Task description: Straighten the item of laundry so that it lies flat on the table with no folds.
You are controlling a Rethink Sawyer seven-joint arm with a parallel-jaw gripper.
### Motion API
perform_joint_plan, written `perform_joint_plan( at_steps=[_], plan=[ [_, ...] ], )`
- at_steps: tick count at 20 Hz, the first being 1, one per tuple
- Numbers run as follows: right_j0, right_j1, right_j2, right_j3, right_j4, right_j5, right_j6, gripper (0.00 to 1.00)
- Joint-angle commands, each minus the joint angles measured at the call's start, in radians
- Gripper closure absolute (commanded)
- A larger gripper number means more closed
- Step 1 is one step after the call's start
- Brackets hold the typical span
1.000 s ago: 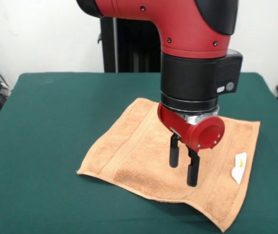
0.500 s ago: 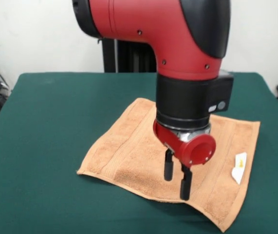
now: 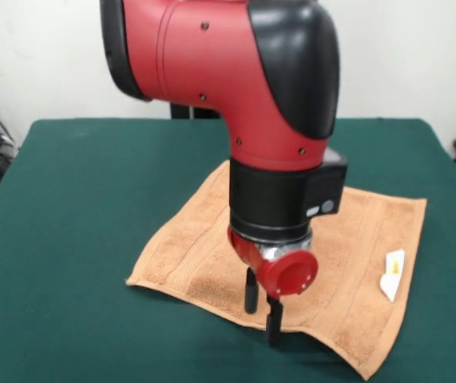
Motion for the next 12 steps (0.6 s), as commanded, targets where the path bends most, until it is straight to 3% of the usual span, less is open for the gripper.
perform_joint_plan(
  at_steps=[1, 8, 12],
  plan=[
    [0.026, 0.088, 0.084, 0.061, 0.027, -0.091, 0.131, 0.0],
    [0.054, 0.083, 0.058, 0.067, 0.047, -0.081, 0.163, 0.0],
    [0.077, 0.031, 0.031, 0.1, 0.056, -0.016, 0.176, 0.0]
  ],
)
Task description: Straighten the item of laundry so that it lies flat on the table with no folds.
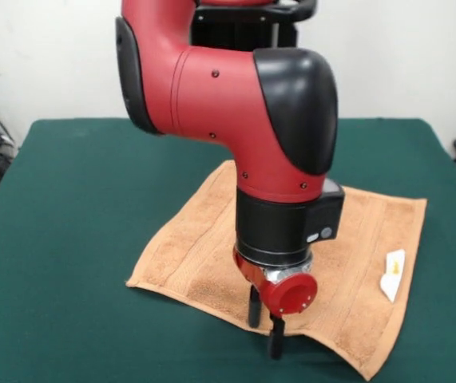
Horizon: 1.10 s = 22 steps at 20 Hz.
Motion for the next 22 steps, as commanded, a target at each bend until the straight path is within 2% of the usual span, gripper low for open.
perform_joint_plan(
  at_steps=[1, 6, 11, 22],
  plan=[
    [0.075, -0.043, 0.027, 0.109, 0.049, 0.058, 0.181, 0.0],
    [0.105, -0.06, 0.009, 0.114, 0.075, 0.093, 0.215, 0.0],
    [0.123, -0.033, -0.009, 0.094, 0.098, 0.066, 0.23, 0.0],
    [0.124, -0.032, -0.009, 0.131, 0.131, 0.013, 0.194, 0.0]
  ],
)
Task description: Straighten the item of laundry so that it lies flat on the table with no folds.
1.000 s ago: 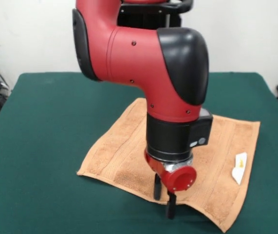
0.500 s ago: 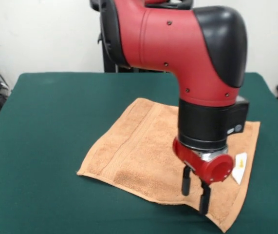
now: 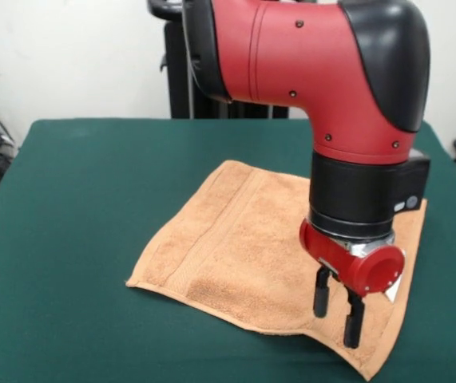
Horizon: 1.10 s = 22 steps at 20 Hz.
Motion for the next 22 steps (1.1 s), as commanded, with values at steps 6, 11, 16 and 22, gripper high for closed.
perform_joint_plan(
  at_steps=[6, 11, 16, 22],
  plan=[
    [-0.005, 0.03, 0.052, 0.143, 0.036, -0.017, 0.159, 0.0],
    [-0.014, 0.021, 0.071, 0.171, 0.033, -0.023, 0.148, 0.0],
    [-0.01, 0.016, 0.072, 0.186, 0.033, -0.031, 0.149, 0.0],
    [-0.008, 0.018, 0.085, 0.205, 0.032, -0.047, 0.142, 0.0]
  ],
)
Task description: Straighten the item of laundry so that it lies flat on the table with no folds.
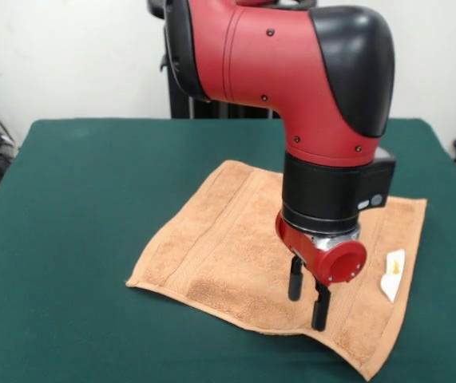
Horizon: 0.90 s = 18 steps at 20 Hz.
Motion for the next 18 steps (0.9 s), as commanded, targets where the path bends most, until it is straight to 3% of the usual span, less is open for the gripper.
perform_joint_plan(
  at_steps=[1, 11, 15, 18],
  plan=[
    [0.012, 0.024, 0.095, 0.129, 0.029, -0.05, 0.146, 0.0],
    [-0.001, 0.019, 0.14, 0.198, 0.03, -0.115, 0.143, 0.0],
    [-0.001, 0.12, 0.134, 0.123, 0.022, -0.176, 0.133, 0.0],
    [-0.008, 0.137, 0.145, 0.117, 0.019, -0.205, 0.127, 0.0]
  ],
)
